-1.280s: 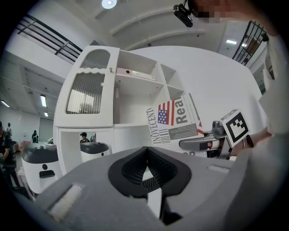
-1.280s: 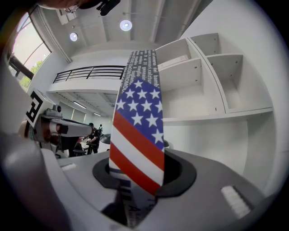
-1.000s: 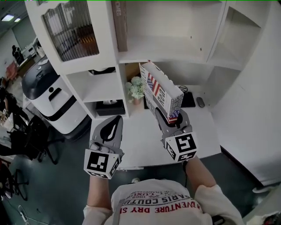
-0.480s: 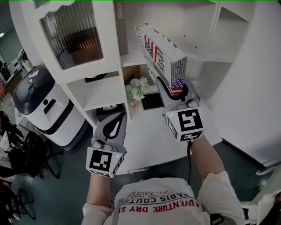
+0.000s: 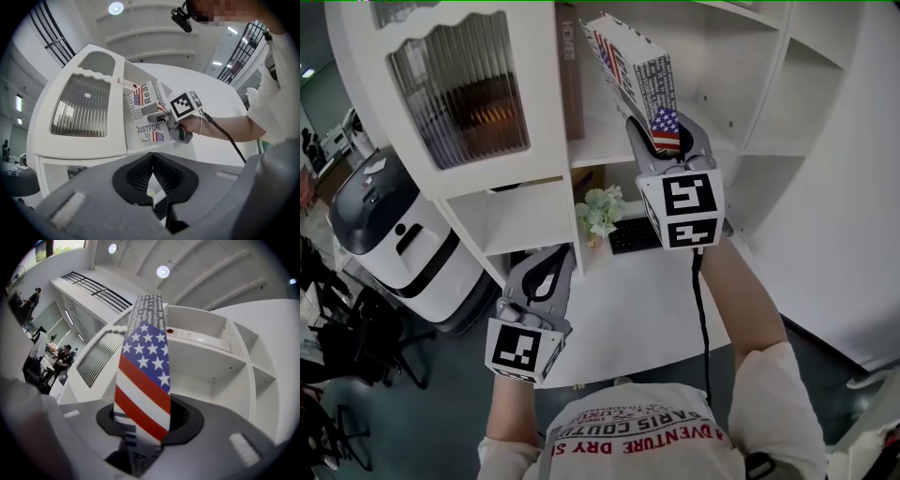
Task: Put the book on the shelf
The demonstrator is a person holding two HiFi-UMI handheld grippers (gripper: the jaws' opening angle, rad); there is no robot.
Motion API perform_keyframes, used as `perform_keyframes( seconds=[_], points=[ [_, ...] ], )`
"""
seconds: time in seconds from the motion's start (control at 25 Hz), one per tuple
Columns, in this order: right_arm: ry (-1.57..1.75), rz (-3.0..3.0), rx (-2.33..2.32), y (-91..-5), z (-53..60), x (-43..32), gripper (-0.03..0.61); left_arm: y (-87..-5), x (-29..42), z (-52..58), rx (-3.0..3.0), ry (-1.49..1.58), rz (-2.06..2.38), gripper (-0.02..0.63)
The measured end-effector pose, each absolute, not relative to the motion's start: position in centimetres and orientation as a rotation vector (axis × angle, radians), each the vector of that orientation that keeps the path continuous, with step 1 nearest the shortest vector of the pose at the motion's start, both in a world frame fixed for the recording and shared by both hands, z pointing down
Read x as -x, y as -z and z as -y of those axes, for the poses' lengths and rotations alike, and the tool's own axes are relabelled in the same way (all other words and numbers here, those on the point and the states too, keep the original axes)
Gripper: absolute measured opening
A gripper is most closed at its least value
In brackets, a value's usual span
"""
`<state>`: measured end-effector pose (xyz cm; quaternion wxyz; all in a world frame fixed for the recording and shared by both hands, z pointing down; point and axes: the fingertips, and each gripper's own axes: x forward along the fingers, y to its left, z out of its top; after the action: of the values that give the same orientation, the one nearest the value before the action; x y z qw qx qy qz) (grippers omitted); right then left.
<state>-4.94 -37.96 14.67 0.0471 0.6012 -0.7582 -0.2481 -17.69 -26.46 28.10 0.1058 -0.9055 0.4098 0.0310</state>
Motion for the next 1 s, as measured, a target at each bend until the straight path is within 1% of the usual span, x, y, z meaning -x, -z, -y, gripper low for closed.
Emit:
perform_keyframes(
  seconds=[0.28,0.56,0.84,1.0],
  points=[
    [0.715,2.273,-1.808,-14.7,44.4,5.3,0.16,-27.7,18.1,30.0,2.618,-0.062,-1.269,0.005],
    [0.608,2.249,-1.869,-14.6,48.1,4.3,0.16,-28.2,18.2,32.7,2.592,-0.052,-1.297,0.005],
    [0.506,2.242,-1.801,-15.6,51.7,4.7,0.16,-28.5,18.1,34.4,2.586,-0.031,-1.318,0.005],
    [0.529,2.227,-1.803,-15.9,53.3,5.0,0.161,-29.1,18.1,35.3,2.595,-0.017,-1.335,0.005]
  ],
)
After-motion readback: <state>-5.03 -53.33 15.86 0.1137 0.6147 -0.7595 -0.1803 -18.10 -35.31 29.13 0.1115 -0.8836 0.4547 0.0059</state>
